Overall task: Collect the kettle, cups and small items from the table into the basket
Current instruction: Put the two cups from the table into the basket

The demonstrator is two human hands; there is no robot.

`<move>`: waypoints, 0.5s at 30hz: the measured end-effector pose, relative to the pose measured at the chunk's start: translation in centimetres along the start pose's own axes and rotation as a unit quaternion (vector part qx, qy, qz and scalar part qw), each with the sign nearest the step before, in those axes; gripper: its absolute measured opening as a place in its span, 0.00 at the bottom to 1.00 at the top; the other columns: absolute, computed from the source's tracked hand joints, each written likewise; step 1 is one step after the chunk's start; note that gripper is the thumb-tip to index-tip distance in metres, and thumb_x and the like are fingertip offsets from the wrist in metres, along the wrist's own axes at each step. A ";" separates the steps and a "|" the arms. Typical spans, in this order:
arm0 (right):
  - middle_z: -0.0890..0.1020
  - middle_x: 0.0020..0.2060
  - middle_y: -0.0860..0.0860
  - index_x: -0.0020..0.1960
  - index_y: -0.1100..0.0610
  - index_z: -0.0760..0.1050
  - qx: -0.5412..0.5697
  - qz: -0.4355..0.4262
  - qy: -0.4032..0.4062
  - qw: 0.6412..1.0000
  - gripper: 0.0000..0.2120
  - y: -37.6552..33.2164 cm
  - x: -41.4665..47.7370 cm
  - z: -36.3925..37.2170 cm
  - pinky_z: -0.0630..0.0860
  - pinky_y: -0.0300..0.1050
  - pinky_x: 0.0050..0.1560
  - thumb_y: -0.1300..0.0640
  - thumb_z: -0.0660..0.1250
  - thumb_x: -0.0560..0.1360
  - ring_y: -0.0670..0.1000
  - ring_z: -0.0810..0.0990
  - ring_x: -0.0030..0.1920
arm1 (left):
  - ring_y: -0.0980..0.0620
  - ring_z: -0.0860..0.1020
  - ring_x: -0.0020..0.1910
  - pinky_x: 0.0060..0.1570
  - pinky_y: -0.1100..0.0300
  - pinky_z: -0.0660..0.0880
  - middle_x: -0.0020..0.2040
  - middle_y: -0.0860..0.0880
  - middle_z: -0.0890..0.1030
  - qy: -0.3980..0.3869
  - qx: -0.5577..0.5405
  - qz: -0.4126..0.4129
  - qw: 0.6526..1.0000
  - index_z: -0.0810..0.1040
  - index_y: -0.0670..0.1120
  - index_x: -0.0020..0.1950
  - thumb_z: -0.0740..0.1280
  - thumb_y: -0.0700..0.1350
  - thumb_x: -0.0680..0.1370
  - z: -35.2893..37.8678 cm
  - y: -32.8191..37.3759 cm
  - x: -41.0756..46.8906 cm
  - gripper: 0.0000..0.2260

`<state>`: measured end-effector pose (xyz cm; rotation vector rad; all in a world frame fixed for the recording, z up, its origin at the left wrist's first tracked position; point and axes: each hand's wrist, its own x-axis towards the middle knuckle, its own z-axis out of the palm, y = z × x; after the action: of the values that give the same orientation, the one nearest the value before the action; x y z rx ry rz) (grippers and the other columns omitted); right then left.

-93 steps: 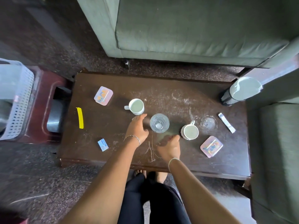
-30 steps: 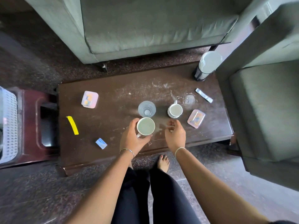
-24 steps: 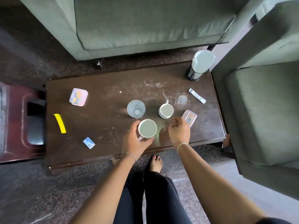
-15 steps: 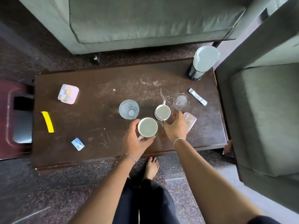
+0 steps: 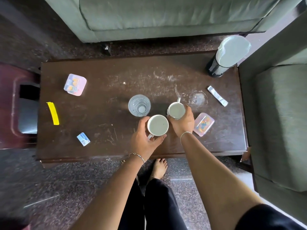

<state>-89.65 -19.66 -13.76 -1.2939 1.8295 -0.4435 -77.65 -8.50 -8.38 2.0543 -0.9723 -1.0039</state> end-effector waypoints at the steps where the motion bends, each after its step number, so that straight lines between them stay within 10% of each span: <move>1: 0.78 0.59 0.52 0.64 0.55 0.69 0.005 0.001 0.005 1.000 0.31 -0.1 -0.2 -0.1 0.72 0.47 0.57 0.51 0.78 0.66 0.56 0.76 0.59 | 0.71 0.76 0.49 0.37 0.80 0.71 0.53 0.60 0.78 0.001 -0.001 -0.003 1.000 0.66 0.60 0.63 0.78 0.56 0.64 -0.2 0.1 -0.1 0.33; 7: 0.80 0.54 0.53 0.63 0.53 0.68 0.014 -0.011 0.031 0.999 0.29 -1.1 -2.3 -2.0 0.72 0.45 0.50 0.50 0.76 0.67 0.57 0.78 0.54 | 0.57 0.79 0.54 0.51 0.56 0.80 0.55 0.57 0.80 0.014 -0.022 0.004 1.000 0.68 0.58 0.64 0.79 0.54 0.63 -1.9 1.0 -1.0 0.33; 15: 0.77 0.47 0.46 0.58 0.50 0.67 0.026 -0.045 0.069 0.996 0.30 -4.1 -8.8 -4.8 0.70 0.43 0.47 0.43 0.77 0.63 0.53 0.78 0.49 | 0.56 0.78 0.51 0.47 0.63 0.77 0.52 0.59 0.78 0.026 -0.009 0.030 0.999 0.68 0.57 0.63 0.79 0.54 0.63 -7.1 3.4 -3.4 0.32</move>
<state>-89.84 -14.23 -4.39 -1.3416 1.8645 -0.6384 -74.30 -5.89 -0.95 2.0136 -0.9890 -0.9202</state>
